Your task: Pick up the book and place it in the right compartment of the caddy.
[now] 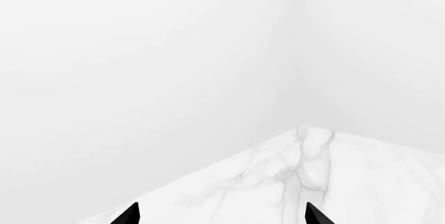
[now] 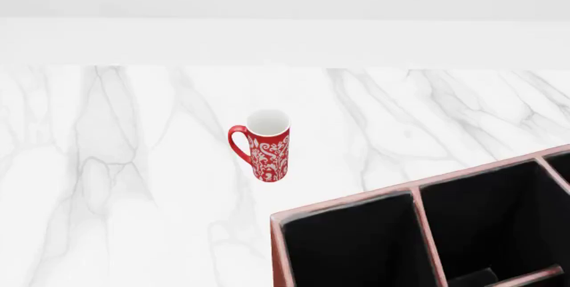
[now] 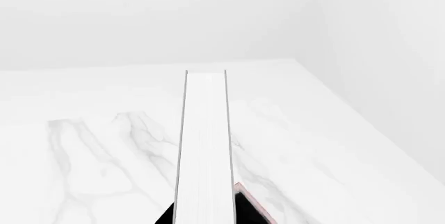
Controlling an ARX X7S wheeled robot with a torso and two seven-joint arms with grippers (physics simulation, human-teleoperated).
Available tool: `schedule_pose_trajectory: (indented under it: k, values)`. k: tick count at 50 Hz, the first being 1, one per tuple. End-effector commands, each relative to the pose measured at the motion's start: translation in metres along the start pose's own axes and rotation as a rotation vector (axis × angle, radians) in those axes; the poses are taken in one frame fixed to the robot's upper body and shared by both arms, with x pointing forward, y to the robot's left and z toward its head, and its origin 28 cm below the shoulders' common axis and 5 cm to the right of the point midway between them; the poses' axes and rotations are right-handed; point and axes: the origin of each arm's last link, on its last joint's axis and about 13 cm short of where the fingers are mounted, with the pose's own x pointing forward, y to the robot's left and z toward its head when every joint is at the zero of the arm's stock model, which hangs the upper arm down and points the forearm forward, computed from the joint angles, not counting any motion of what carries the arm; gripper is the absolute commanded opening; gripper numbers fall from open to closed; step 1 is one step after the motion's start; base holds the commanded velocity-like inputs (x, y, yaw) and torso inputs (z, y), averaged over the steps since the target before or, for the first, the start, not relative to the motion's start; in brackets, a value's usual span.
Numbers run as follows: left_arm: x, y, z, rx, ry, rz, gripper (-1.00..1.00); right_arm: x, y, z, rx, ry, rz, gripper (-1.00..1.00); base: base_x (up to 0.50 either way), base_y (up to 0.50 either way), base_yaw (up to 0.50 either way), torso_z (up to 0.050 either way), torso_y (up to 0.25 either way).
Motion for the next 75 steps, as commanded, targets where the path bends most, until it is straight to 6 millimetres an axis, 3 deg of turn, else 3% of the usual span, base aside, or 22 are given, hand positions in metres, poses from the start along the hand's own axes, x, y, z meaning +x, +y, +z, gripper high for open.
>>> schedule_pose_trajectory:
  k: [1, 9, 26, 75]
  values:
    - [0.0, 0.0, -0.001, -0.003, 0.002, 0.001, 1.0, -0.024, -0.015, -0.008, 0.01, 0.016, -0.077, -1.0, 0.0, 0.0, 0.0, 0.0, 0.0]
    - [0.0, 0.001, 0.001, -0.004, -0.003, 0.001, 1.0, -0.032, -0.028, -0.016, 0.019, 0.034, -0.139, -1.0, 0.0, 0.0, 0.0, 0.0, 0.001]
    - [0.0, 0.003, -0.001, -0.002, -0.003, 0.008, 1.0, -0.032, -0.035, -0.022, 0.019, 0.055, -0.2, -1.0, 0.0, 0.0, 0.0, 0.001, 0.001]
    - [0.001, -0.005, -0.005, 0.013, 0.004, -0.016, 1.0, -0.017, -0.027, -0.041, 0.035, 0.017, -0.108, -1.0, 0.0, 0.0, 0.0, 0.0, 0.001]
